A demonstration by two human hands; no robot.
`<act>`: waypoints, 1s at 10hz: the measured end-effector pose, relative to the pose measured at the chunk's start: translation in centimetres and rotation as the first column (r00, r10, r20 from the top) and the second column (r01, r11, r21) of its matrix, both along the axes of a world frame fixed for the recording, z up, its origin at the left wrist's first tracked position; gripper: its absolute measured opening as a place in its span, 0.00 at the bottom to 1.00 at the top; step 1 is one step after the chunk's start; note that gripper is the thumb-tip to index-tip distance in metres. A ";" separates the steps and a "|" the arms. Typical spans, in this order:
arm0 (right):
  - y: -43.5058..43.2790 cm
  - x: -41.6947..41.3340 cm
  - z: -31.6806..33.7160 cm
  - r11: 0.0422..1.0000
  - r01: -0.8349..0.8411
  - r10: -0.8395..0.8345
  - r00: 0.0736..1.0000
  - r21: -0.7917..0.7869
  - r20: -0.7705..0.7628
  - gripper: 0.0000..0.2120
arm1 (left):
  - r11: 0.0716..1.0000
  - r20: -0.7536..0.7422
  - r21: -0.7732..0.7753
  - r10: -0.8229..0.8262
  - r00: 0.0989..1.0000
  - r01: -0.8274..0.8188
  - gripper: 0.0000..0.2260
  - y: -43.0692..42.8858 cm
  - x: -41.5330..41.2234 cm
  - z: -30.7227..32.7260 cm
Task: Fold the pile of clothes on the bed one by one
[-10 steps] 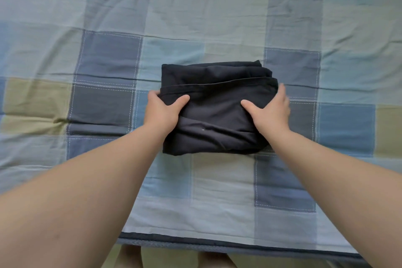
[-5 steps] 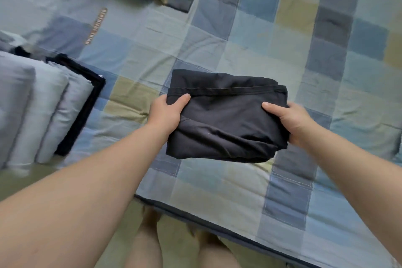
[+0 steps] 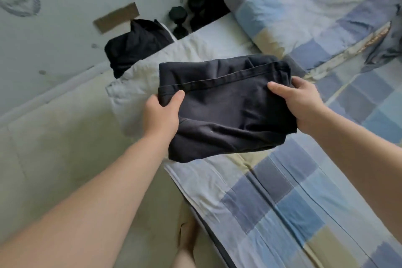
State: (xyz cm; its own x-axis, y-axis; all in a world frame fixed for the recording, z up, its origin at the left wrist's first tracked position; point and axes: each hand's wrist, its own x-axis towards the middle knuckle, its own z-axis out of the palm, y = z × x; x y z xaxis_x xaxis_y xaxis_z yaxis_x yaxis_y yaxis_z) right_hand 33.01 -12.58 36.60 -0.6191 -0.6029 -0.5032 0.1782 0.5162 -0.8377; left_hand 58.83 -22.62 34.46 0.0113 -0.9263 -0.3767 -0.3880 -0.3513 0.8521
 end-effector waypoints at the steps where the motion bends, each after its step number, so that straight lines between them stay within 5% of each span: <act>1: -7.1 2.9 2.0 0.993 -0.114 0.111 0.991 -0.036 -0.077 0.13 | 0.990 -0.034 -0.069 0.124 0.992 -0.126 0.12 -3.4 4.0 1.8; 3: -18.4 7.1 2.4 0.953 -0.288 0.303 0.917 0.097 -0.260 0.16 | 0.968 0.004 0.022 0.251 0.968 -0.251 0.17 -10.5 8.1 0.1; 4: -20.7 8.0 0.3 0.917 -0.319 0.387 0.856 0.237 -0.344 0.25 | 0.974 0.079 0.157 0.151 0.985 -0.162 0.22 -11.3 8.5 -2.4; 5: -20.7 8.9 -1.0 0.829 -0.342 0.555 0.591 0.442 -0.585 0.30 | 0.994 0.258 0.102 0.021 0.966 -0.049 0.30 -10.7 8.5 -3.5; 6: -19.9 10.8 -0.7 0.746 -0.429 0.596 0.087 0.510 -0.798 0.25 | 0.919 0.540 -0.326 -0.011 0.841 0.221 0.27 -10.4 8.8 -3.6; 7: -20.1 12.6 -1.1 0.629 -0.455 0.680 -0.072 0.631 -0.730 0.23 | 0.758 0.578 -0.425 -0.194 0.793 0.495 0.22 -11.5 7.7 -3.4; 8: -20.1 13.5 -3.2 0.504 -0.432 0.811 -0.060 0.748 -0.581 0.27 | 0.776 0.624 -0.090 -0.445 0.643 0.624 0.22 -11.6 6.1 -3.8; 9: -20.0 13.6 -4.9 0.436 -0.451 0.866 -0.025 0.779 -0.500 0.30 | 0.776 0.617 0.064 -0.525 0.586 0.627 0.23 -11.4 5.6 -4.6; 10: -20.0 13.5 -4.2 0.459 -0.460 0.856 -0.001 0.761 -0.517 0.30 | 0.784 0.613 0.058 -0.517 0.597 0.618 0.24 -11.2 5.8 -3.7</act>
